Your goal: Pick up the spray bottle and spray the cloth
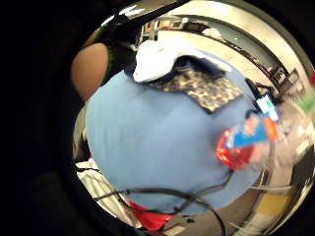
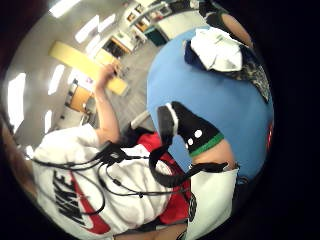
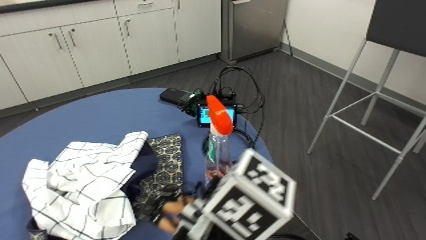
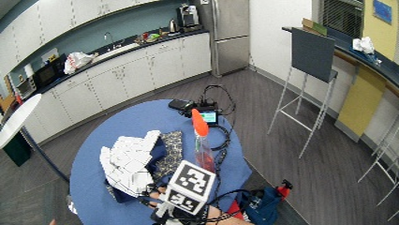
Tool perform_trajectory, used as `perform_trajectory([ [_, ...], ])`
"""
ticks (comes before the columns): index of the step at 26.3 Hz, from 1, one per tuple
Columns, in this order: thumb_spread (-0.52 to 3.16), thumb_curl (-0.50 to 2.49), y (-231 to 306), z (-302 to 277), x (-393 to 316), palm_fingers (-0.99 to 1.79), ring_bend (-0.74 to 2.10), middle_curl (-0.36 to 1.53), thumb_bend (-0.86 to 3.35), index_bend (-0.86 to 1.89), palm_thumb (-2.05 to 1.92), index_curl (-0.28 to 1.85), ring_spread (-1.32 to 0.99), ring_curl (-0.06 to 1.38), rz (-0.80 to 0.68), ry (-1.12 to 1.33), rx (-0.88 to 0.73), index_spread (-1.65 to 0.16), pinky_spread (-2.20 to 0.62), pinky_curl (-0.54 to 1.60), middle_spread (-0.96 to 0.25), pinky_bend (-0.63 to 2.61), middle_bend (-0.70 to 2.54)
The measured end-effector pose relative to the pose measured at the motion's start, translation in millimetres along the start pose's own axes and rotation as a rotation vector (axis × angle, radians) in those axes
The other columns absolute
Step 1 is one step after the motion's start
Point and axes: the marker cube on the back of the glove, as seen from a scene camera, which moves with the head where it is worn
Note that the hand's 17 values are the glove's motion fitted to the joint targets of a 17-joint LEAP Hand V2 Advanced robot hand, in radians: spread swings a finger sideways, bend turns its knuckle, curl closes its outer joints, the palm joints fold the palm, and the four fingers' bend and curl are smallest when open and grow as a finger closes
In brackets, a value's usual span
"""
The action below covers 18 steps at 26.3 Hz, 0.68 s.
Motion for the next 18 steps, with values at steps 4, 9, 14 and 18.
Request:
perform_trajectory([
  [4, 1.08, 0.26, 24.9, -73.8, 58.8, 0.61, 0.21, 0.32, 0.02, 0.13, 0.46, 0.31, 0.01, 0.18, 0.168, -0.017, 0.363, -0.35, 0.19, 0.25, -0.05, 0.50, 0.25],
  [9, 1.00, 0.26, 62.2, -92.2, 140.5, 0.73, 0.30, 0.34, -0.04, 0.08, 0.41, 0.27, 0.00, 0.22, 0.541, -0.210, 0.527, -0.34, 0.16, 0.25, -0.05, 0.50, 0.29],
  [14, 0.94, 0.26, 48.4, -61.5, 188.7, 0.70, 0.33, 0.35, -0.05, 0.08, 0.37, 0.25, 0.00, 0.25, 0.614, -0.450, 0.460, -0.34, 0.15, 0.27, -0.05, 0.51, 0.30],
  [18, 0.91, 0.27, 21.2, -31.8, 201.2, 0.69, 0.35, 0.36, -0.04, 0.07, 0.37, 0.23, 0.00, 0.27, 0.592, -0.629, 0.393, -0.34, 0.14, 0.28, -0.05, 0.54, 0.31],
])
